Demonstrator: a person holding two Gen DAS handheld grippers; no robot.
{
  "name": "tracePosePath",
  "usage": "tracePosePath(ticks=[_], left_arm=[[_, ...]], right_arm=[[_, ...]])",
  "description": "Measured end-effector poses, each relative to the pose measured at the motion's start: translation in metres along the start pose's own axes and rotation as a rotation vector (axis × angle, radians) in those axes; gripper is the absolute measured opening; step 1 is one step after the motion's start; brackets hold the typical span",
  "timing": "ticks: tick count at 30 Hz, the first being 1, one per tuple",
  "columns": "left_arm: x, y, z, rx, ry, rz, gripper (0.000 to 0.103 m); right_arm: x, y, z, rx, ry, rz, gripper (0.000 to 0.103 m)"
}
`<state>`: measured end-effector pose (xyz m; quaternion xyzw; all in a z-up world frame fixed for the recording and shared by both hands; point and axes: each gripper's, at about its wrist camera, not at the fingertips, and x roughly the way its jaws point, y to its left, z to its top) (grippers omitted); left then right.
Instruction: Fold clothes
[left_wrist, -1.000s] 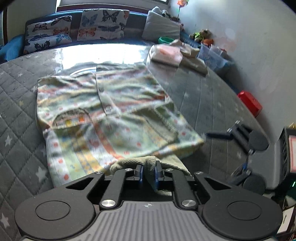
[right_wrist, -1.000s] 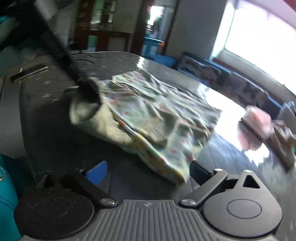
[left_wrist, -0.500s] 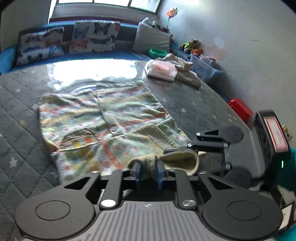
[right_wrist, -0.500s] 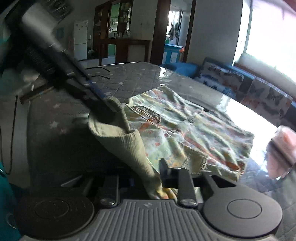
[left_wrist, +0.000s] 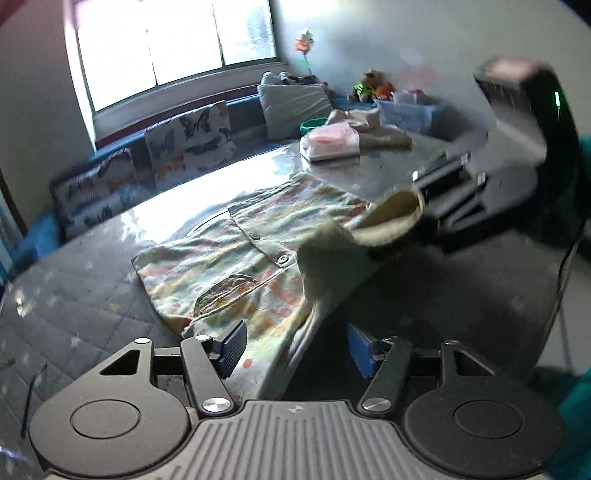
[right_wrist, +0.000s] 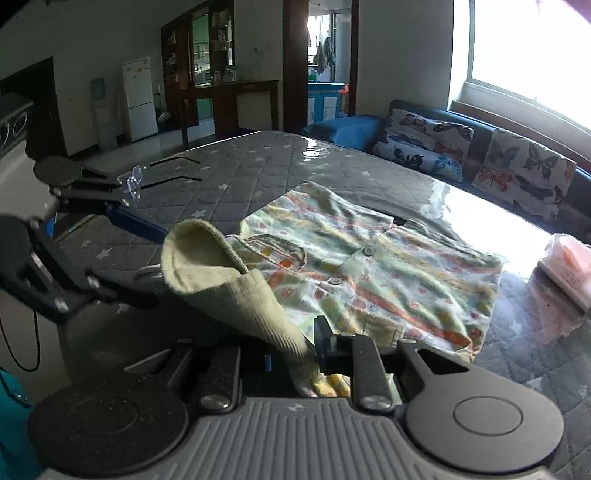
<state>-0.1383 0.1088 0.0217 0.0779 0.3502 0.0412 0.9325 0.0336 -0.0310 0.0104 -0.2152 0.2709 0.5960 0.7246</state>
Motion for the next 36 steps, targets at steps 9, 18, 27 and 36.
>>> tracePosePath(ticks=[9,18,27,36], left_arm=[[0.013,-0.007,-0.02,0.158,-0.011,0.042,0.011],[-0.028,-0.015,-0.017,0.136,-0.071,-0.024,0.006],[-0.096,-0.03,-0.013,0.037,-0.14,-0.152,0.006],[-0.067,0.004,0.015,-0.06,-0.146,-0.089,0.006]], right_arm=[[-0.004,0.012,-0.007,-0.025,-0.013,-0.023,0.012],[-0.038,0.024,-0.015,-0.061,-0.036,0.007,0.009],[-0.108,0.049,-0.016,-0.102,-0.027,0.089,0.008],[-0.088,0.029,0.026,-0.145,-0.047,0.057,0.007]])
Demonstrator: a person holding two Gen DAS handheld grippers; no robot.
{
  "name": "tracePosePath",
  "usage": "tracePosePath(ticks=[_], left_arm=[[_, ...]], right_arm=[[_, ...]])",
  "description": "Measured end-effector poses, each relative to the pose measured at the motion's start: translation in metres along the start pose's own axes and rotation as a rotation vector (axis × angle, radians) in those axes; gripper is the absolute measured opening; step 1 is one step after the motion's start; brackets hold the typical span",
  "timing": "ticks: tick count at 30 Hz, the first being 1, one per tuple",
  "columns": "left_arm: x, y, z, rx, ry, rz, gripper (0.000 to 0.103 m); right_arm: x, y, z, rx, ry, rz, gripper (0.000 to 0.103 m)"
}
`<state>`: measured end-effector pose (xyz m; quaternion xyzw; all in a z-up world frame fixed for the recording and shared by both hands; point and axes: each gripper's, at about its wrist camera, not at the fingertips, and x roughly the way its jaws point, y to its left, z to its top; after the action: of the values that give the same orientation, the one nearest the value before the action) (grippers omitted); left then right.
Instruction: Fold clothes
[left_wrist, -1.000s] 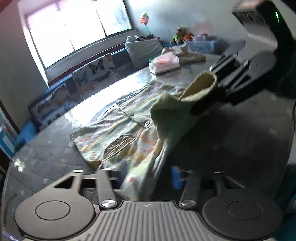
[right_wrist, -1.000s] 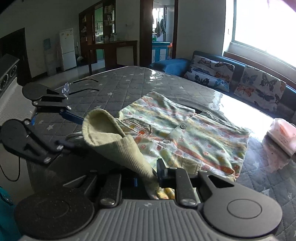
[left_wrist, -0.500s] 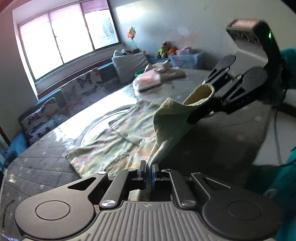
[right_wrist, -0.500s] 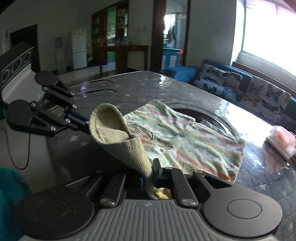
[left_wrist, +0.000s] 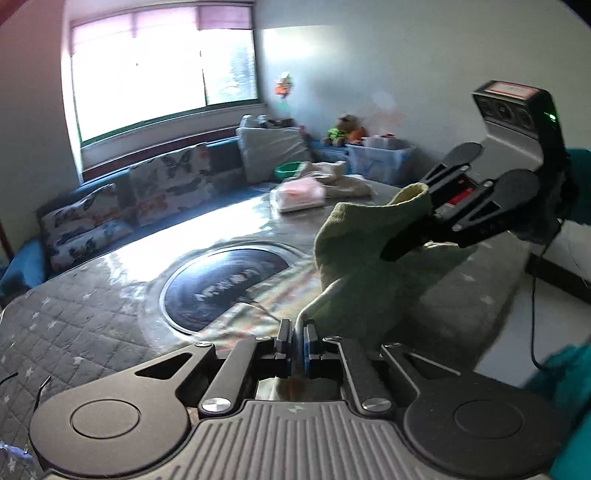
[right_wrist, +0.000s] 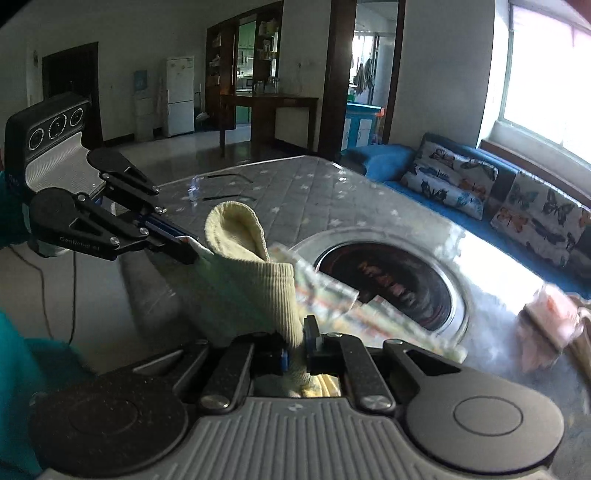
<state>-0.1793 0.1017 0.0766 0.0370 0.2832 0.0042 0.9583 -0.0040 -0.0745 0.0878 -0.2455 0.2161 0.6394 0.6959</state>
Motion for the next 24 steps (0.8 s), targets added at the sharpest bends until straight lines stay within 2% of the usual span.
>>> tracePosePath(ticks=[6,12,15,18,21,24], left_arm=[[0.038,0.053,0.013,-0.082,0.01,0.041,0.006],[0.086,0.102,0.013,-0.159,0.08,0.078,0.006],[0.111,0.118,0.004,-0.197,0.128,0.098,0.007],[0.133,0.13,-0.008,-0.241,0.179,0.113,0.008],[0.142,0.136,-0.018,-0.276,0.204,0.128,0.012],[0.141,0.138,-0.022,-0.29,0.2,0.136,0.02]], right_arm=[[0.047,-0.036,0.033,-0.038,0.015,-0.021,0.007],[0.112,-0.07,0.05,-0.043,0.07,-0.04,0.007],[0.147,-0.085,0.044,0.001,0.092,-0.059,0.01],[0.17,-0.094,0.031,0.044,0.092,-0.092,0.024],[0.172,-0.1,0.017,0.101,0.076,-0.134,0.029],[0.158,-0.106,0.003,0.182,0.052,-0.149,0.029]])
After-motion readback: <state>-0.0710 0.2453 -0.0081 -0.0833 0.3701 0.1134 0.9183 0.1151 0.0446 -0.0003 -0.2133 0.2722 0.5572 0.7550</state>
